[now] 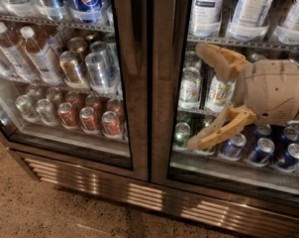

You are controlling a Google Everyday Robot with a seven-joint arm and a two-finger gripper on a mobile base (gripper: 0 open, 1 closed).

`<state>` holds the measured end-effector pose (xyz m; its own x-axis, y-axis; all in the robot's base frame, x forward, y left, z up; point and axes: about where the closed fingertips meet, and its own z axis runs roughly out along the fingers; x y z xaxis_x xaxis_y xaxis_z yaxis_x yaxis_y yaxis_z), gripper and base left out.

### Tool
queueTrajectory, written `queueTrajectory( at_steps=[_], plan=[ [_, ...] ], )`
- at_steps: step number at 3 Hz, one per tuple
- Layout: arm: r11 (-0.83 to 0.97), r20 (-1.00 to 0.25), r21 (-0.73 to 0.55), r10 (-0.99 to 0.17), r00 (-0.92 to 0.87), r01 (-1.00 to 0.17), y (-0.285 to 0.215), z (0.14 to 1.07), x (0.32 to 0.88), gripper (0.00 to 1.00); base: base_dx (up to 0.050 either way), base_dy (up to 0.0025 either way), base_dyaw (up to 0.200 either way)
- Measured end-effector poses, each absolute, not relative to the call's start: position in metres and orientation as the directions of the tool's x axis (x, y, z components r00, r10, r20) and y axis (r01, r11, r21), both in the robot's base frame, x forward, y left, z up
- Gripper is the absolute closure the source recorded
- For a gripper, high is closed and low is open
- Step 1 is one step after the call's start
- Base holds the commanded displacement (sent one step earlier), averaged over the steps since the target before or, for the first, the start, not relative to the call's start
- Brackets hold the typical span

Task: Open right fridge door

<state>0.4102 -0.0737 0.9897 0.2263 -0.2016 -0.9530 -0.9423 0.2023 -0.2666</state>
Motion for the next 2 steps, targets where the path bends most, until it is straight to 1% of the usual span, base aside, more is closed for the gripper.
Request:
queueTrajectory(
  at_steps=[1, 2],
  plan=[
    [0.202, -0.953, -0.267, -0.202, 0.226, -0.942, -0.0737, 0.9897, 0.4102, 0.00, 0.000, -0.00002, 0.200],
    [0.202, -0.953, -0.267, -0.202, 0.226, -0.942, -0.0737, 0.9897, 0.4102, 0.00, 0.000, 0.00000, 0.000]
  ],
)
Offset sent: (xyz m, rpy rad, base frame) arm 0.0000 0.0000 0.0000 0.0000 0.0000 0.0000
